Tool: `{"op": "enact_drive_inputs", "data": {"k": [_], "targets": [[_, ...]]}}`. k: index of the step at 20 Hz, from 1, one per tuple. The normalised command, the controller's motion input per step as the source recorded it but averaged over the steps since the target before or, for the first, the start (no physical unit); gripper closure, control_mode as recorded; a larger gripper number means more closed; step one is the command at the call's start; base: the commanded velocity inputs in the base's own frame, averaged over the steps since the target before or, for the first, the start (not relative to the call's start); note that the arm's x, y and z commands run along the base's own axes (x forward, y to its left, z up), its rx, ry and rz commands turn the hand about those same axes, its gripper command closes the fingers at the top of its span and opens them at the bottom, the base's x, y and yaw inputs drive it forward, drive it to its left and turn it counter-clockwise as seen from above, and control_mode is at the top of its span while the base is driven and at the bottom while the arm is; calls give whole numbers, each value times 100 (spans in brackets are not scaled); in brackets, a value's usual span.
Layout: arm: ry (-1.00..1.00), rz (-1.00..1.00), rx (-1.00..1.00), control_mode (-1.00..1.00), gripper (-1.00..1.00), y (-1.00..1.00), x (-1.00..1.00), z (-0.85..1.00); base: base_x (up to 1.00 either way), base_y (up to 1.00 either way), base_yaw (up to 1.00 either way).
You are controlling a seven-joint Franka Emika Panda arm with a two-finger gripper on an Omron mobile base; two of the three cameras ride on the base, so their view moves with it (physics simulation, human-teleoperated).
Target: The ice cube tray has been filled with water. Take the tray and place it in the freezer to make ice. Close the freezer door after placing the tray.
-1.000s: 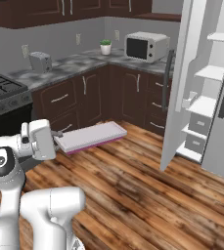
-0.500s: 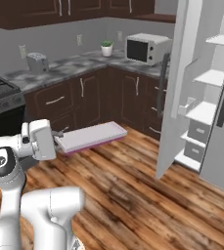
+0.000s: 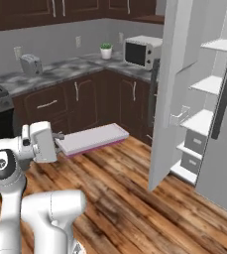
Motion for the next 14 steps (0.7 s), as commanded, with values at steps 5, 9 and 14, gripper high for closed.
{"op": "enact_drive_inputs", "data": {"k": [5,9,14], "targets": [[0,0,0,100,100,0,0,0,29,-69,14],[0,0,0,100,100,0,0,0,34,-64,13],[0,0,0,100,100,0,0,0,37,-59,13]]}}
